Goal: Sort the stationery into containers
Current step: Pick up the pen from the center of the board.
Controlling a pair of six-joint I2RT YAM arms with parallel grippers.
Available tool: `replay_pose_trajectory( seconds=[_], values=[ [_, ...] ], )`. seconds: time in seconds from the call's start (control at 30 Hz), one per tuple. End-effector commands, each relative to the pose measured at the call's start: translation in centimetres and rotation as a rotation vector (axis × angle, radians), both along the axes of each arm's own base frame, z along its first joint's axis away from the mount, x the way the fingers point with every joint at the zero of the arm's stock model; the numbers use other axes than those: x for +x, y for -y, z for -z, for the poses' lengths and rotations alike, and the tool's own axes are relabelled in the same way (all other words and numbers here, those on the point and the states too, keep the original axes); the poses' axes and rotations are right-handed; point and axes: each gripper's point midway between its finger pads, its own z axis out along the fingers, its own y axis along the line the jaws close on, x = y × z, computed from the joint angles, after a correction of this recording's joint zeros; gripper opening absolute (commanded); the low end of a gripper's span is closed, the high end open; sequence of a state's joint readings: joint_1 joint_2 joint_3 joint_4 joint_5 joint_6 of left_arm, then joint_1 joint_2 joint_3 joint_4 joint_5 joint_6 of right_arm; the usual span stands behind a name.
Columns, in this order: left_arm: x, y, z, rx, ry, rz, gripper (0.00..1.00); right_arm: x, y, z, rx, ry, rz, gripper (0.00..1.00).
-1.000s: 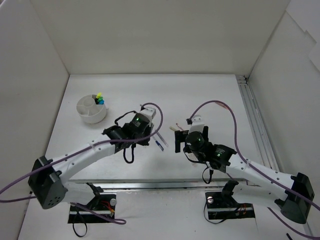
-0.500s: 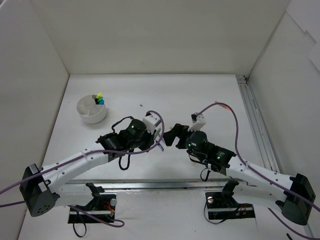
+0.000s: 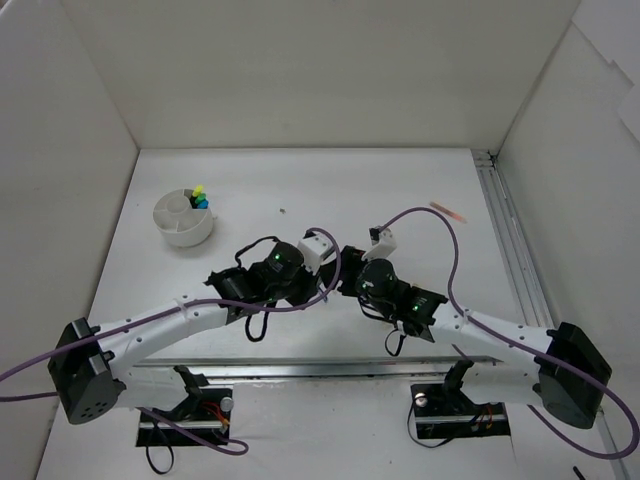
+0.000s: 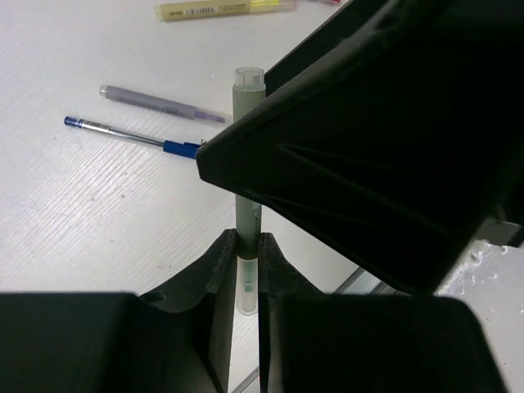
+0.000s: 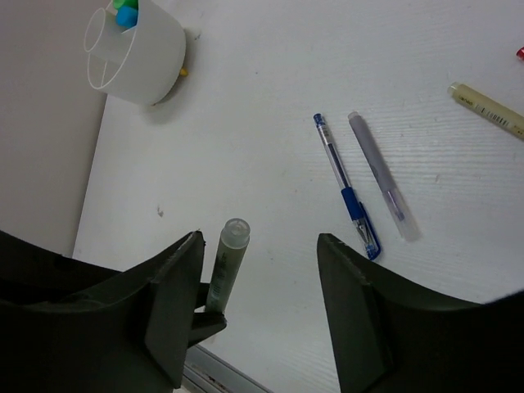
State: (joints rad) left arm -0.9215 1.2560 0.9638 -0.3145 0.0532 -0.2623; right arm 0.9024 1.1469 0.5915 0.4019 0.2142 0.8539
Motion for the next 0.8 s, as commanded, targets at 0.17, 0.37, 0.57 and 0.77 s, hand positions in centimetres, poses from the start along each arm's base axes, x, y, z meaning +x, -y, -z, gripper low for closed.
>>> replay_pose_trajectory(
  seconds=[0.17, 0.37, 0.57, 0.77],
  values=[
    [0.7, 2.7, -4.3, -0.133, 0.082, 0.047, 0.00, 1.9, -1.6, -3.9, 0.142, 0.050, 0.049, 0.34],
    [0.9, 2.6, -4.1, -0.122, 0.079, 0.039, 0.09, 2.0, -0.8, -4.0, 0.144, 0.056, 0.084, 0.00],
    [0.5, 1.1, -4.9, -0.147, 0.128, 0.018, 0.74, 1.9, 0.6, -4.7, 0.134, 0.059, 0.120, 0.00],
    [0.0, -0.6, -3.7, -0.143, 0.140, -0.022, 0.82, 1.6, 2.4, -6.0, 0.184, 0.032, 0.161, 0.00]
  ],
)
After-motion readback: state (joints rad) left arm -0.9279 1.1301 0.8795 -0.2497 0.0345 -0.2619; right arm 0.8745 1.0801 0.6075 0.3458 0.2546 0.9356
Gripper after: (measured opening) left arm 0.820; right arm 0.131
